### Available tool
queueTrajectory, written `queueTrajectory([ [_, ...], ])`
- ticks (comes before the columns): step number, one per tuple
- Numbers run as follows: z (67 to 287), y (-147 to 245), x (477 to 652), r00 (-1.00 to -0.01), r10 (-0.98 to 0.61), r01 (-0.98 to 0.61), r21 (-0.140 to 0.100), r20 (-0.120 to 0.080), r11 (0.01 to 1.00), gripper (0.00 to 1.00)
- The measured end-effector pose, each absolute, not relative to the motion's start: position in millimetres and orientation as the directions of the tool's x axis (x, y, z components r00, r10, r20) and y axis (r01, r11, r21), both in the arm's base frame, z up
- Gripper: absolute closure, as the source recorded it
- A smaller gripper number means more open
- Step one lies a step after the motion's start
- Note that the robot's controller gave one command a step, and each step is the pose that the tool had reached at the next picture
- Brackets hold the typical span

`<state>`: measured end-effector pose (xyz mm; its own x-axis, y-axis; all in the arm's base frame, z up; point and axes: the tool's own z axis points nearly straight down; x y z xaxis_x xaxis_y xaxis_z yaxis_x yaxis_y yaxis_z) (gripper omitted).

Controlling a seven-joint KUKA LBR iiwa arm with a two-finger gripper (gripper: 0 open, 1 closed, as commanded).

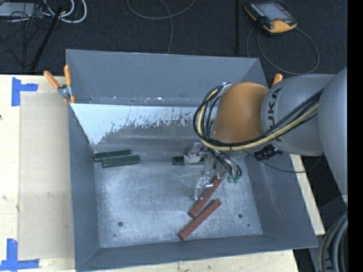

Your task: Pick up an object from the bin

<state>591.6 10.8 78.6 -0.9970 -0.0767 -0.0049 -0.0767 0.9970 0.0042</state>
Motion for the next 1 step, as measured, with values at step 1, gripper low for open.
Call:
queueTrajectory([
  [1, 78.7, 10.7, 591.7, -0.997, -0.076, -0.076, 0.004, -0.005, 0.997, 0.0],
])
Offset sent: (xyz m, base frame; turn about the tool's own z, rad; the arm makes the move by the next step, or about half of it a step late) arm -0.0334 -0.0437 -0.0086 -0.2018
